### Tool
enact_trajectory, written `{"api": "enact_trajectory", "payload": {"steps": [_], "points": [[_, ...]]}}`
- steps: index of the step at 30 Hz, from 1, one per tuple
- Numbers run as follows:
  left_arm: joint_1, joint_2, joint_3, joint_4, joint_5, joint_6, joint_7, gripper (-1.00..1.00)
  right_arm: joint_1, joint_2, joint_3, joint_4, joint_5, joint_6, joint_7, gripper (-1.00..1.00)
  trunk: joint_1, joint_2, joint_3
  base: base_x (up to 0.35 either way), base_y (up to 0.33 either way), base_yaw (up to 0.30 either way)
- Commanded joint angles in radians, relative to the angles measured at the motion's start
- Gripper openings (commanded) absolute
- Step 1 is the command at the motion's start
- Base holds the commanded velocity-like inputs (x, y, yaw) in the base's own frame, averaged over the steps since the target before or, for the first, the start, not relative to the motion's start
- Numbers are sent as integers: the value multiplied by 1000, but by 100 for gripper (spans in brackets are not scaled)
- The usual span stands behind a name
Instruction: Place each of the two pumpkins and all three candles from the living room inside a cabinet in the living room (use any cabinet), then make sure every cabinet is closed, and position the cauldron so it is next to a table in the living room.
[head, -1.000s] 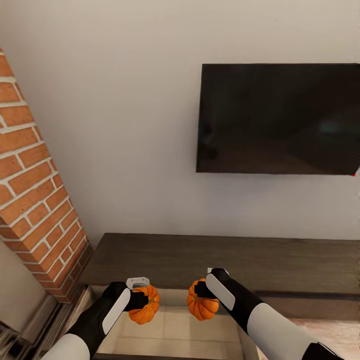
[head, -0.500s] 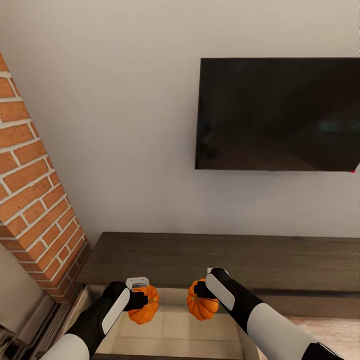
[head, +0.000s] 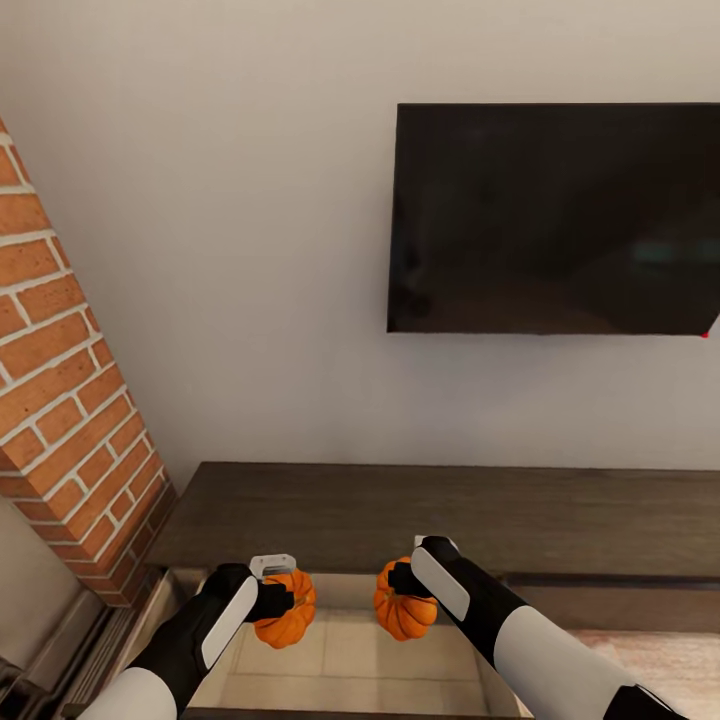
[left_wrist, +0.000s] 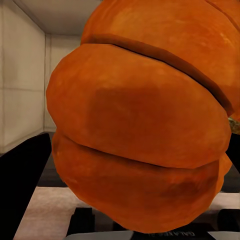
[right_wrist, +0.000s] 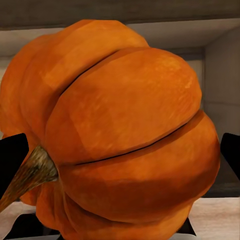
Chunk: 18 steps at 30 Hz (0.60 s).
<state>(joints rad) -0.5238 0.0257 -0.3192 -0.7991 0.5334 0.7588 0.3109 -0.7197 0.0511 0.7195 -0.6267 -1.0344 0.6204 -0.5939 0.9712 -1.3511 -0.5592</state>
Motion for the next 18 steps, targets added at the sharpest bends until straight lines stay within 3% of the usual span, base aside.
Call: {"api": "enact_trajectory", "payload": {"steps": [1, 18], "points": [[-1, 1, -5, -2, 10, 2, 12, -100, -1, -1, 4, -1, -9, 0, -9, -100, 4, -8, -4, 0, 0, 0], [-1, 2, -5, -2, 10, 2, 13, -100, -1, -2, 5, -1, -8, -3, -8, -100, 69, -127, -55, 0, 0, -13]]}}
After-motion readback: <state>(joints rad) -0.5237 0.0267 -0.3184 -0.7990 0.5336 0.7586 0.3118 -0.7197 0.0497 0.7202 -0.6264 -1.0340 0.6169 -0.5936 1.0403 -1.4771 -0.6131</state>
